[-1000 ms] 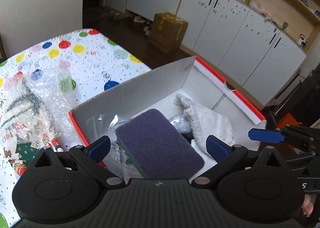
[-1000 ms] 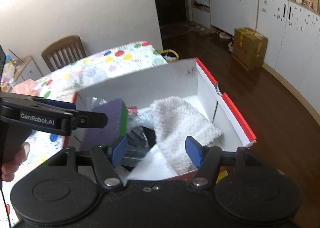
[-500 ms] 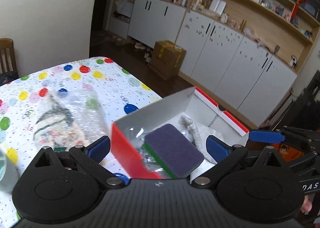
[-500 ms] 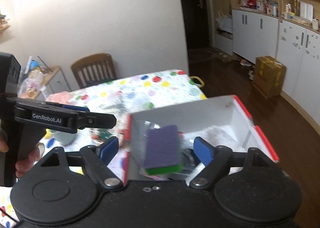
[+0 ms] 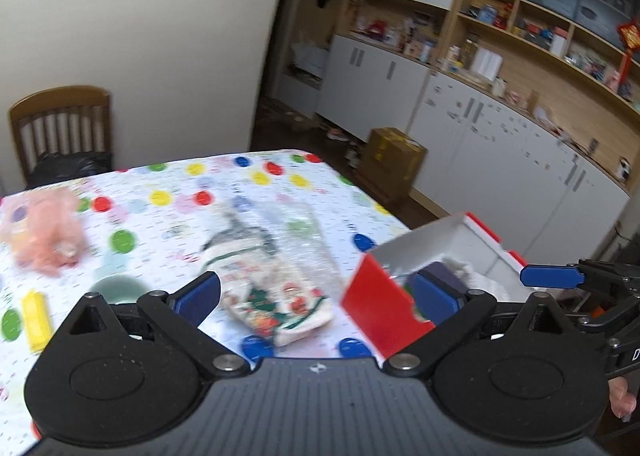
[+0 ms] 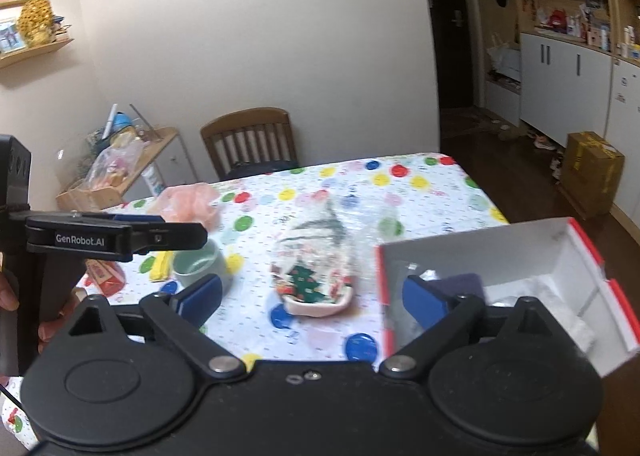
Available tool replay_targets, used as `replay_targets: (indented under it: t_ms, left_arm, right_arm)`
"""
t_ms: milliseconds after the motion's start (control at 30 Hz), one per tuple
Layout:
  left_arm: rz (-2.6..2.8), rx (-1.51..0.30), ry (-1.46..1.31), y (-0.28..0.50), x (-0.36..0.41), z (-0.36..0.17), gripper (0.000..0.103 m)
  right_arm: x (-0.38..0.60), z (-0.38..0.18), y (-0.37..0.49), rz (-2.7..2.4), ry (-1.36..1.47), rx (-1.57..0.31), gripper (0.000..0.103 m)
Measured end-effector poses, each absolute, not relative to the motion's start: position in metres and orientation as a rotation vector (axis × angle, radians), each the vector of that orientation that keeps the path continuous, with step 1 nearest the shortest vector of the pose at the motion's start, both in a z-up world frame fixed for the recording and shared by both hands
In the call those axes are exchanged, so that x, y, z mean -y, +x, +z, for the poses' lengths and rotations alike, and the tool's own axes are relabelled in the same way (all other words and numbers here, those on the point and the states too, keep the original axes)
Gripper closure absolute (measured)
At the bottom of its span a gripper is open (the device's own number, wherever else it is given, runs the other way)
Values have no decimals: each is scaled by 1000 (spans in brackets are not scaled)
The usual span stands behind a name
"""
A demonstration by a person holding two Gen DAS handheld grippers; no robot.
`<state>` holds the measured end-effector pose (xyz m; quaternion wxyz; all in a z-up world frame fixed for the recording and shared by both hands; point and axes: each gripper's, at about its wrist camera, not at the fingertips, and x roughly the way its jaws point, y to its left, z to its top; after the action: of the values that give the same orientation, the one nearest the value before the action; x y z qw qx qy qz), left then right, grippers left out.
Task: Organize soft objects
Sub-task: 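Move the left tool to the yellow sponge and the right to the bubble wrap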
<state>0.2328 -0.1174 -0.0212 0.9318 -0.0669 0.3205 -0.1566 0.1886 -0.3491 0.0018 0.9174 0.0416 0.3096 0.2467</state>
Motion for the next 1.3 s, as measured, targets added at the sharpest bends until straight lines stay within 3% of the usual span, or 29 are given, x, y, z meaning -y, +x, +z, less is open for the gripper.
replay_targets:
  t_ms: [400,733,1300]
  left_arm:
    - [-151,-631,-189,200,23,-34,0]
    - [61,-616,-209,196,-54,-65,0]
    - [270,-702,-217,244,-97,-146,1]
  right_arm:
    - [274,-7,201,550,11,-661,4]
    - [237,-27,263,447,-17,-702,8]
    - [230,-66,374,241,-7,-795,9]
